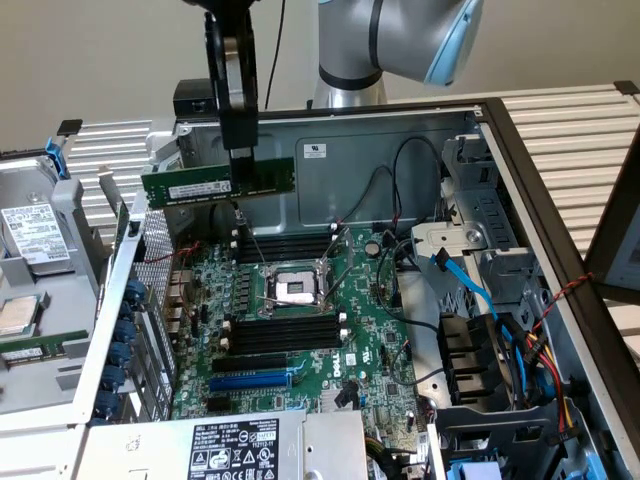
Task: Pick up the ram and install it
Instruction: 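Pick up the ram and move it above insertion slot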
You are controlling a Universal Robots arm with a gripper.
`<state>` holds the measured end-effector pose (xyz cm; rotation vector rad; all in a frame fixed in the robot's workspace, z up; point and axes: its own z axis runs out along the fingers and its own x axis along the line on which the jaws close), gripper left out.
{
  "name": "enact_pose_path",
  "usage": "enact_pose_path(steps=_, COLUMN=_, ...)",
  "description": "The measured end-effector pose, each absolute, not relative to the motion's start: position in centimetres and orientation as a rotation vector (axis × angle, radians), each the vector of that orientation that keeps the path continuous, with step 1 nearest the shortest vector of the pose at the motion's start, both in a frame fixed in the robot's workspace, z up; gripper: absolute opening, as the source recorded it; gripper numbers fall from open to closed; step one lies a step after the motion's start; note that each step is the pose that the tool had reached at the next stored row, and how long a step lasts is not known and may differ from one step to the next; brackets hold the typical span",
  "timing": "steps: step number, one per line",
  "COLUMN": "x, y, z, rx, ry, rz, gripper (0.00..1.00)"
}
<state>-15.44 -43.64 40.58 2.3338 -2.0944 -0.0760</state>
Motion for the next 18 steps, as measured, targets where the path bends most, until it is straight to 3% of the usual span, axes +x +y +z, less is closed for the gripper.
enact_pose_path(steps=18, x=-10.9, y=-42.8, z=40.4, rx=2.322, ry=-2.093, rz=-0.092, gripper=0.13)
